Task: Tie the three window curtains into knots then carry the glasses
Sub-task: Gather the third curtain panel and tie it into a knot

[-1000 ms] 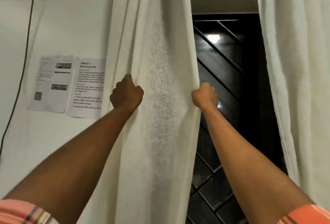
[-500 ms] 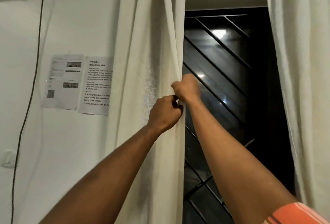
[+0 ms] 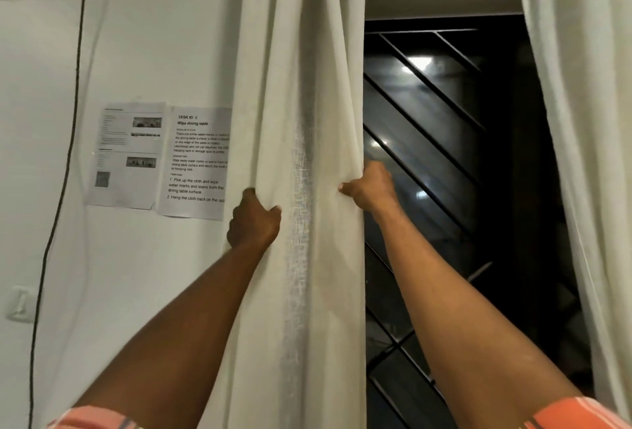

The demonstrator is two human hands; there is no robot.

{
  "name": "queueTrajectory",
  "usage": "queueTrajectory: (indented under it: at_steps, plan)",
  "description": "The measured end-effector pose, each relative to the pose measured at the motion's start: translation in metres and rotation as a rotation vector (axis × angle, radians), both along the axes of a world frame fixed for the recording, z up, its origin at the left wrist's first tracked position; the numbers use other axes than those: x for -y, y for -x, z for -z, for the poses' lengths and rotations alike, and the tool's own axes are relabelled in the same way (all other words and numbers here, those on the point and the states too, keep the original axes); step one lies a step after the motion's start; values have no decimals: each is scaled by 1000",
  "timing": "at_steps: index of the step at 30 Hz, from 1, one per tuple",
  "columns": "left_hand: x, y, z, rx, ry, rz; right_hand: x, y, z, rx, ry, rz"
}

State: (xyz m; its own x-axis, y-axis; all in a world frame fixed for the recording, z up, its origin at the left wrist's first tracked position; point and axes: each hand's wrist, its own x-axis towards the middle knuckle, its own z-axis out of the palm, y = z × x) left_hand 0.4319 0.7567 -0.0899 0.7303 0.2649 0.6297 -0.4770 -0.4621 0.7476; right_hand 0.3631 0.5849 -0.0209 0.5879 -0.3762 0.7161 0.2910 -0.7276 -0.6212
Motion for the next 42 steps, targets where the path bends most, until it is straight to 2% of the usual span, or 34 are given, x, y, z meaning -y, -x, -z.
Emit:
queueTrajectory:
  at_steps: [5, 8, 12, 15, 19, 21, 23, 25, 27, 30, 32, 34, 37, 39, 42]
  plan:
    - [-32, 3, 6, 76, 23, -264, 13, 16, 7, 38, -54, 272]
    - [-22, 14, 12, 172, -133, -253, -2, 15, 12, 64, -13, 257]
    - [18, 38, 23, 311, -309, -137, -35, 3, 18, 42, 44, 56]
    - [42, 50, 30, 419, -315, 74, -56, -1, 18, -45, -15, -116]
    - [43, 52, 36, 443, -308, 272, -56, -5, 20, -35, 50, -35]
    - [33, 49, 38, 581, -264, 160, -48, -6, 22, -4, 52, 42]
    - [22, 38, 35, 647, -197, -45, -40, -6, 25, 7, 21, 63]
    - [9, 24, 29, 569, -86, -226, -37, -3, 25, 22, 19, 46]
    - [-4, 14, 23, 375, 22, -257, -35, -2, 25, 29, 31, 28]
    - [-27, 3, 16, 81, 149, -95, -34, 0, 24, 27, 47, 16]
    - [-38, -2, 13, -48, 192, 22, -33, 4, 25, 20, 59, 30]
    - [-39, 0, 14, -31, 111, -29, -32, 7, 25, 30, 70, 69]
    - [-16, 22, 19, 108, -174, -164, -34, 9, 26, 31, 86, 120]
    - [14, 44, 20, 229, -348, -137, -38, 8, 26, 10, 101, 138]
    - [53, 80, 15, 413, -395, 14, -34, 10, 24, 26, 45, 87]
